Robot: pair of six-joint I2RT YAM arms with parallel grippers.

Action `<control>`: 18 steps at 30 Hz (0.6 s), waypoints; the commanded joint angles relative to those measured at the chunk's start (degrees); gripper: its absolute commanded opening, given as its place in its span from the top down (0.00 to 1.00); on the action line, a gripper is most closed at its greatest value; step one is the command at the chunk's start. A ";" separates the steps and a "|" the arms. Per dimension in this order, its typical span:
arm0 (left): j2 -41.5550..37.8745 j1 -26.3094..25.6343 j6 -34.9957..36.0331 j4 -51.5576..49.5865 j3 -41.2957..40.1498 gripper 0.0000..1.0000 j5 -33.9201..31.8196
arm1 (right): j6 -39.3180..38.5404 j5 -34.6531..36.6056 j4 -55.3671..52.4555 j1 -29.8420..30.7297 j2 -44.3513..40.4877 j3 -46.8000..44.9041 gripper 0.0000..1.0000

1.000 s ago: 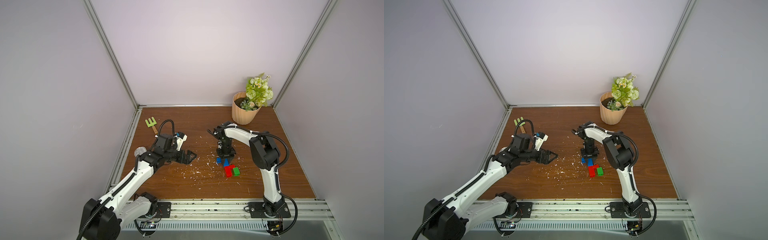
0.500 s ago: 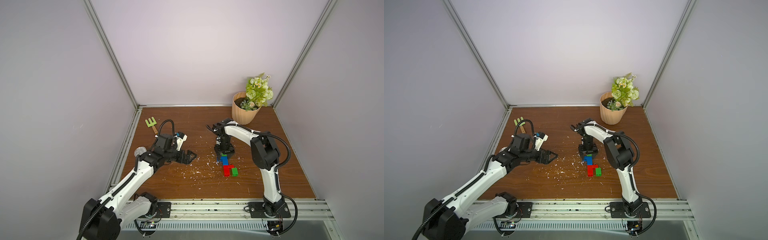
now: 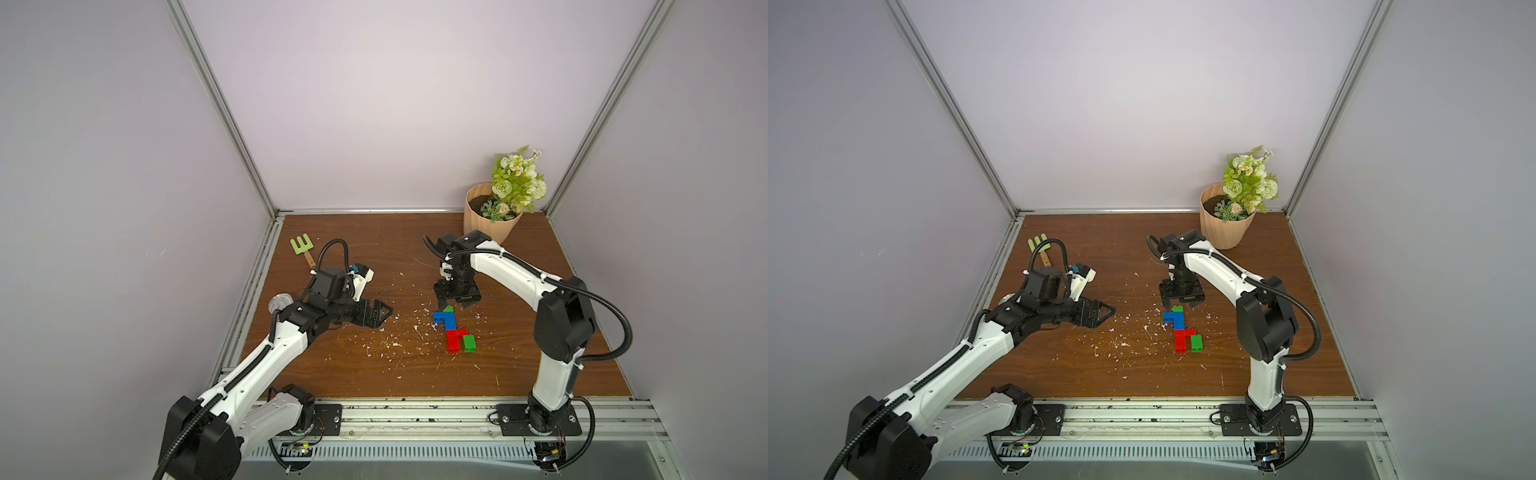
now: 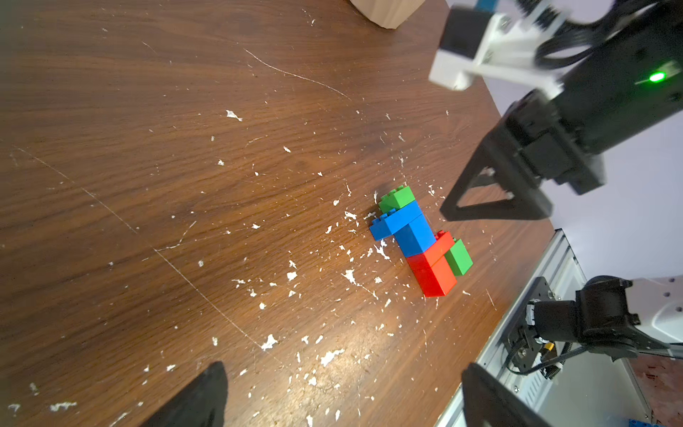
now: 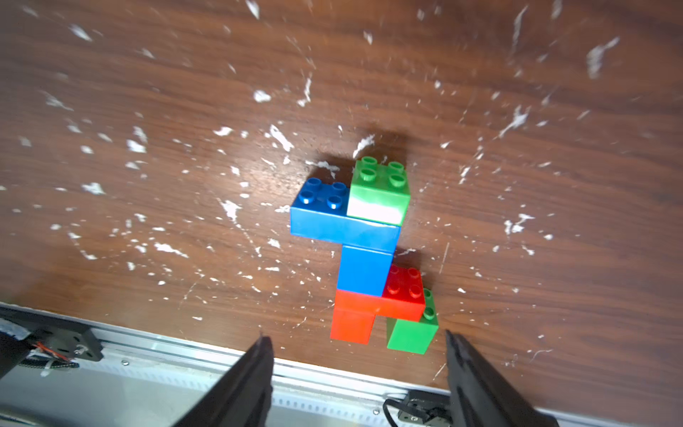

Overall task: Assemble a giraffe with lego
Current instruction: Adjust the lego brick at the center of the board, then reset both arms

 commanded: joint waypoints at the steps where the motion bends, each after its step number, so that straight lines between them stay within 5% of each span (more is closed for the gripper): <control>1: 0.42 -0.60 -0.59 1.53 -0.10 0.00 -3.31 | 2.23 4.91 5.50 -0.23 -5.12 0.24 0.15; 4: 0.24 -0.60 -0.77 3.33 -0.22 0.01 -8.71 | 4.44 8.59 14.24 -0.21 -9.13 -3.33 0.01; 9: 0.49 -0.51 2.71 4.98 2.61 0.01 -21.80 | 3.96 19.80 31.02 -0.35 -17.91 -16.31 0.01; 14: -1.43 1.64 9.15 20.50 -3.64 0.01 -33.78 | -3.76 31.30 48.62 -2.40 -24.73 -26.65 0.01; 18: 2.01 6.24 14.87 31.51 -8.82 0.01 -38.57 | -11.03 33.31 62.51 -6.51 -27.54 -35.35 0.01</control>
